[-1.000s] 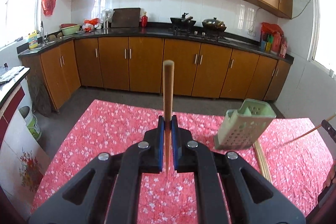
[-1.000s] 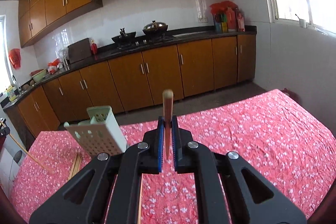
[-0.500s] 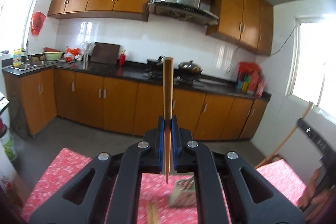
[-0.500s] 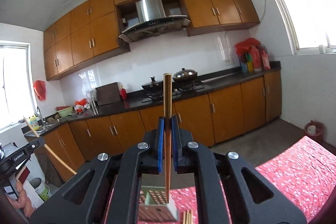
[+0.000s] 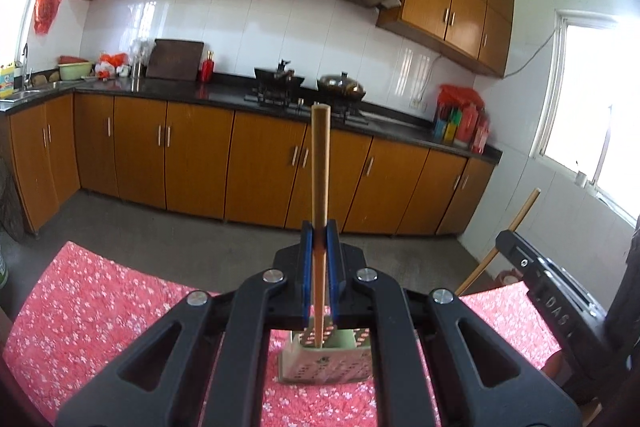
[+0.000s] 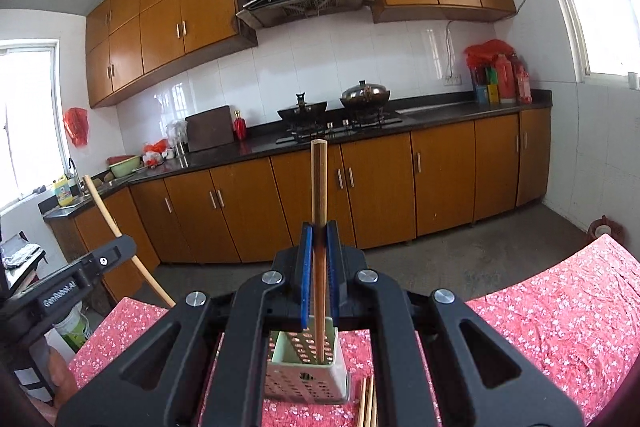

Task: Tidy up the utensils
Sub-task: 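Lower the chopstick into the holder and open the right gripper, then move the right gripper back to the chopsticks and grasp one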

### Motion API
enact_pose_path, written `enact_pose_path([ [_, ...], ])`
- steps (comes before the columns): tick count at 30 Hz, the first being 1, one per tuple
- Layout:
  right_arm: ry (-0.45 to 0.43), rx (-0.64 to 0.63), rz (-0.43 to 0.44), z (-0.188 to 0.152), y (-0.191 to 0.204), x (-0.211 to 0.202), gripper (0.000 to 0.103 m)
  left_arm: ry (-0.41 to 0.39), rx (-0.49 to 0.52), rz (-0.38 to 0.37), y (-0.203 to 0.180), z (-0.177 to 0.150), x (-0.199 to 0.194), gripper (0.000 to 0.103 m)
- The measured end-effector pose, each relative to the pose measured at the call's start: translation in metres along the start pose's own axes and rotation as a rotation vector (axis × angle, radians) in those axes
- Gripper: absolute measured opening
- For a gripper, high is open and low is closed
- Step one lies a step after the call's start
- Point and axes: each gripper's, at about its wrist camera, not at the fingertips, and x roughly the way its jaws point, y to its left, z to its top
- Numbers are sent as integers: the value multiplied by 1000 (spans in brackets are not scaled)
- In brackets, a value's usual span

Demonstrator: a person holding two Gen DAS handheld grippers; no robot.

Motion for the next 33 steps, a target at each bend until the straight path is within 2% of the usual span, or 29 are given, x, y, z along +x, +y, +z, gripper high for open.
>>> enact_pose_path([
  [1,9,1,0,-2,-1,1,9,4,-1,4,2,-2,0,9],
  [2,19,1,3,-2,-1,1,13,11,-2,5,3,-2,2,15],
  [3,27,2,6,-2,-2,1,34,14,-4,9,5,-3,1,26],
  [4,27,5,3,-2,-3,-1,55,10,-4,17,6,-2,0,31],
  [5,10,6,-6,-1,-4,-6,58,6,-3,23,8,-2,-2,37],
  [10,-14,22,-21,5,-13,-29,58,-7,-11,48,20,0,-23,39],
  [12,-21,37,-34,4,-21,-42,58,-17,-27,53,27,1,-34,46],
  [16,20,67,-77,-9,-38,-61,58,-24,-47,81,47,-11,-65,49],
  [20,169,67,-137,-56,-58,-59,58,27,-30,154,66,-44,-84,53],
  [21,211,64,-137,-70,-61,-55,58,64,-21,166,72,-60,-84,53],
  [23,318,69,-134,-106,-68,-44,48,131,1,196,79,-88,-81,53],
  [25,434,77,-107,-143,-71,-32,30,211,23,217,87,-118,-74,53],
  [26,475,85,-90,-156,-71,-28,27,243,22,218,91,-132,-72,53],
  [28,528,90,-64,-177,-68,-22,19,312,5,217,100,-159,-67,53],
  [33,591,60,-38,-204,-52,-13,17,387,-31,194,107,-196,-67,53],
])
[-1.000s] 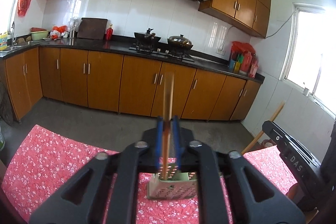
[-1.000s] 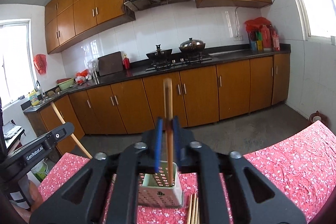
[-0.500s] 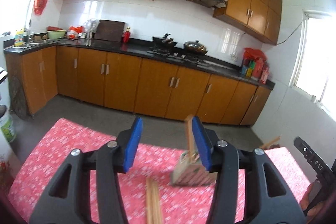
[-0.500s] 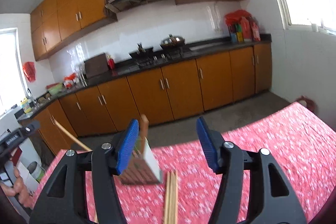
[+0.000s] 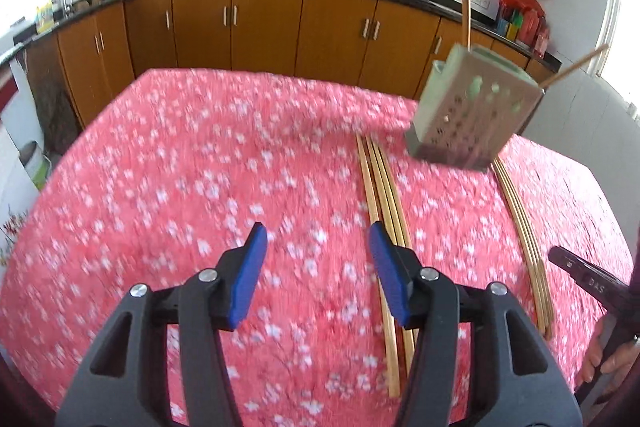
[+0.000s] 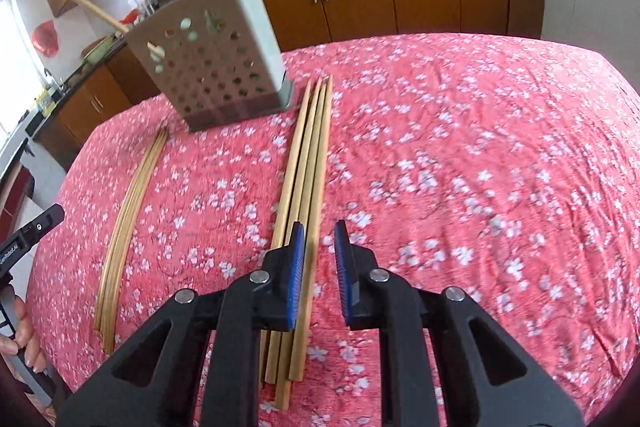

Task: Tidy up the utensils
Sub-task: 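Move the right gripper back to the chopsticks and grasp one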

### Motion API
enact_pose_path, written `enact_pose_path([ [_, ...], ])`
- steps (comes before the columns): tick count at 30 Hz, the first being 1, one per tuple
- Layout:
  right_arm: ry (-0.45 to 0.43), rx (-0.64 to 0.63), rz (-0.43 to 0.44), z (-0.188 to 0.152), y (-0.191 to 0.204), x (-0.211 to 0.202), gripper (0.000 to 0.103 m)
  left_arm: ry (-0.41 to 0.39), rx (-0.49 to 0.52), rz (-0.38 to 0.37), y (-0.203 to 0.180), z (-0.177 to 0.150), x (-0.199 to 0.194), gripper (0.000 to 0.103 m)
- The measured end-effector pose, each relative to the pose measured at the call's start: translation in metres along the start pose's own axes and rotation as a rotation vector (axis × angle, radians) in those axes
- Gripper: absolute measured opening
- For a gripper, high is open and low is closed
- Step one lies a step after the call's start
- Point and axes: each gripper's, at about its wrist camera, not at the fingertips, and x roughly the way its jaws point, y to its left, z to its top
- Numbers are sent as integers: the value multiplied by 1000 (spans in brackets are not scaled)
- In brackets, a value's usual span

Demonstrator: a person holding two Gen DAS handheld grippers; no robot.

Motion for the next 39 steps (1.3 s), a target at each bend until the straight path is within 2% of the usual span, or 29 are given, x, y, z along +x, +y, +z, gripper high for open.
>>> enact_pose_path([
  [6,14,-17,-23,-2,6,9,13,23,31,-9,-3,-15,7,53],
  [16,10,-45,-23,-1,6,10,13,69,51,-40,-18,-13,21,49],
  [23,26,-53,-110,1,-1,15,9,90,61,-50,-22,-17,24,45],
  [28,4,6,-141,2,-17,12,8,105,88,-76,-27,-20,25,36],
  [33,2,-9,-149,2,-16,10,8,120,120,-82,-34,-24,29,28],
  [37,0,-17,-152,1,-16,8,8,144,149,-49,-39,-29,37,20],
  [39,3,-20,-152,0,-13,9,8,136,168,-10,-42,-28,40,12],
])
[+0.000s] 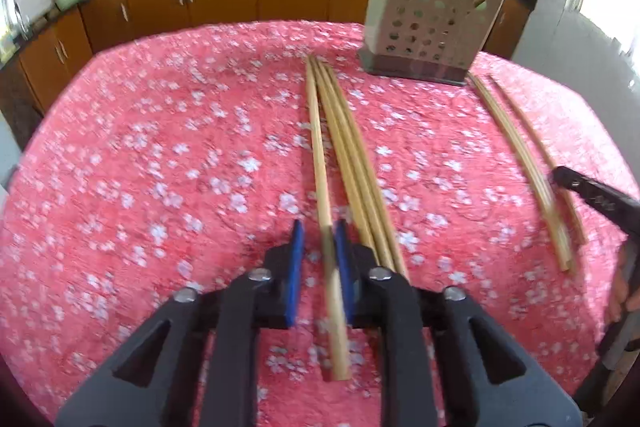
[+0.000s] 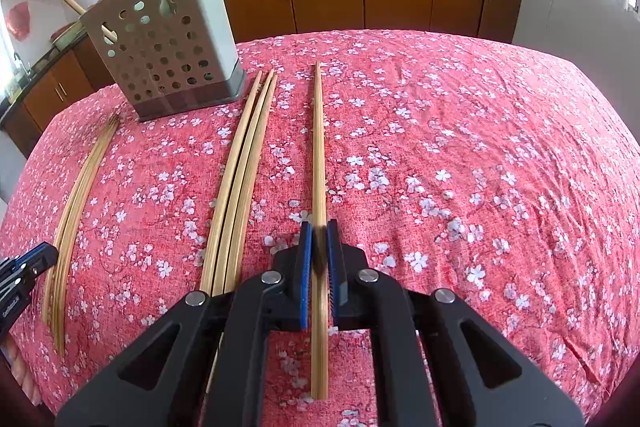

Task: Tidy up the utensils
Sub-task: 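Move the right gripper back to the chopsticks and grasp one, then lift the chopstick upright with the right gripper over the holder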

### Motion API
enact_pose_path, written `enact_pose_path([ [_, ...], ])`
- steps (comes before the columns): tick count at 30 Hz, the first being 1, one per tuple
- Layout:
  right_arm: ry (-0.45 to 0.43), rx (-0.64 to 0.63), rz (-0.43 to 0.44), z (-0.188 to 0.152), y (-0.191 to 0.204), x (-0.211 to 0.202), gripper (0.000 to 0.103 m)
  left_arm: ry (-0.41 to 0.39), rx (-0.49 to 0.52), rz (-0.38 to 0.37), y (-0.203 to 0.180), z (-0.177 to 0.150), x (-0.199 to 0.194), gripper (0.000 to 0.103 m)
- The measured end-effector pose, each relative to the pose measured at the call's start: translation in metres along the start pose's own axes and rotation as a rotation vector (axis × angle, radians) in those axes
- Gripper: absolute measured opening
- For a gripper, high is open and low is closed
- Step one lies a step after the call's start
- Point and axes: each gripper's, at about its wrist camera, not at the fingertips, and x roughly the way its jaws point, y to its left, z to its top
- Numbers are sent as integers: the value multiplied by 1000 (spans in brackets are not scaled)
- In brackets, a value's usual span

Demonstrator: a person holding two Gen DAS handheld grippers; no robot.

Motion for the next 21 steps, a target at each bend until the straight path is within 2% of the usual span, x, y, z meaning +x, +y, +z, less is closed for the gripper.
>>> enact_pose_path([
  [3,-6,-14,0,-3,1,-1,9,6,-22,23,6,6,5,8],
  [5,-13,-33,-4,-4,2,-2,8,6,-62,55,19,12,10,8],
  [8,-27,-13,-30,-3,-8,-1,8,3,-128,66,40,18,14,8],
  [11,-38,15,-68,1,-21,0,8,-14,-155,60,51,19,15,9],
  [14,-39,56,-49,1,-33,-1,8,-38,-150,53,53,16,15,10],
  [21,-37,43,-63,1,-30,-1,9,-47,-176,21,61,13,10,10],
])
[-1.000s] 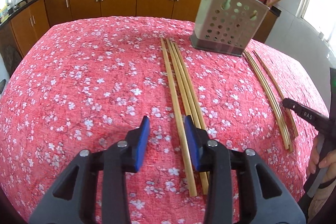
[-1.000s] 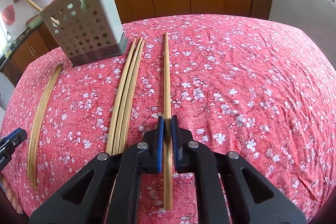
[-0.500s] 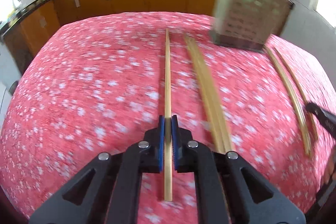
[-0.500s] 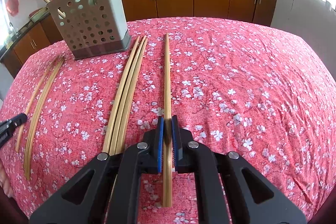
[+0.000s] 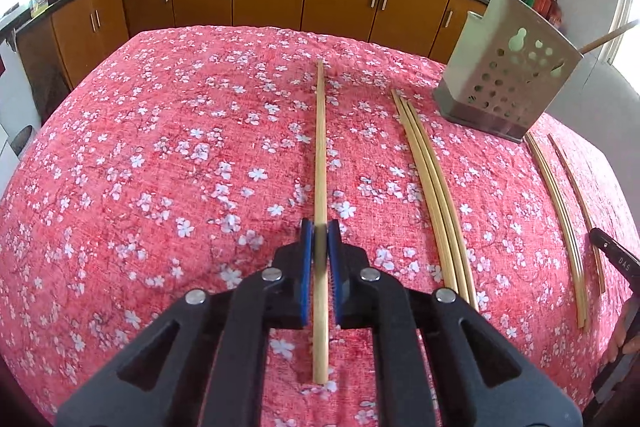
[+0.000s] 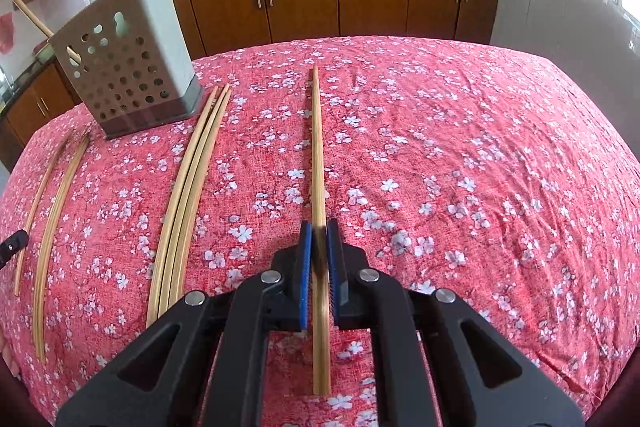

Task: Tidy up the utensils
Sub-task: 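Lift the chopstick upright with the right gripper over the holder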

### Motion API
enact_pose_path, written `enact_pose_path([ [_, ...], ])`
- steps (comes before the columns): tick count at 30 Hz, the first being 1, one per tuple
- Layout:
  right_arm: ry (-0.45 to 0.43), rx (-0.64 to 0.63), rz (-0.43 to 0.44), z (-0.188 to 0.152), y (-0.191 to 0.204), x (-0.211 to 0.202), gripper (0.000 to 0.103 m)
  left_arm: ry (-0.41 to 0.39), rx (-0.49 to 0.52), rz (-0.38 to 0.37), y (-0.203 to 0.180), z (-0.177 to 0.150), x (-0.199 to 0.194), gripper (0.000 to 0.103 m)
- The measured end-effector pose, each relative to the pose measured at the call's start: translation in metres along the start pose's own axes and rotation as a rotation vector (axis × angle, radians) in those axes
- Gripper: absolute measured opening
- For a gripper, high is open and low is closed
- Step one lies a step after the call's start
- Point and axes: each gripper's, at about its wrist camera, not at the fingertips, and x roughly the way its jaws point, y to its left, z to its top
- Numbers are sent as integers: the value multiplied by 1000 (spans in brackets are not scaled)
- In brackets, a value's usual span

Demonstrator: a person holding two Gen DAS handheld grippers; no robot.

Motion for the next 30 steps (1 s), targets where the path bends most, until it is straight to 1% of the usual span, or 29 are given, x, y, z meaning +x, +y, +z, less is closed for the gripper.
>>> enact_pose_path([
  [3,1,15,16,2,0,4,9,-1,3,5,-2,-2,-2,10],
  [9,1,4,2,2,3,4,9,-1,2,6,-1,-2,-4,11],
  [20,1,11,8,2,3,5,9,0,-1,5,-3,-1,-1,11],
  [26,1,29,22,-5,0,-1,9,1,13,20,-8,-4,-4,11],
  [30,1,35,30,-9,-2,-3,9,1,0,8,-6,-9,-8,11],
])
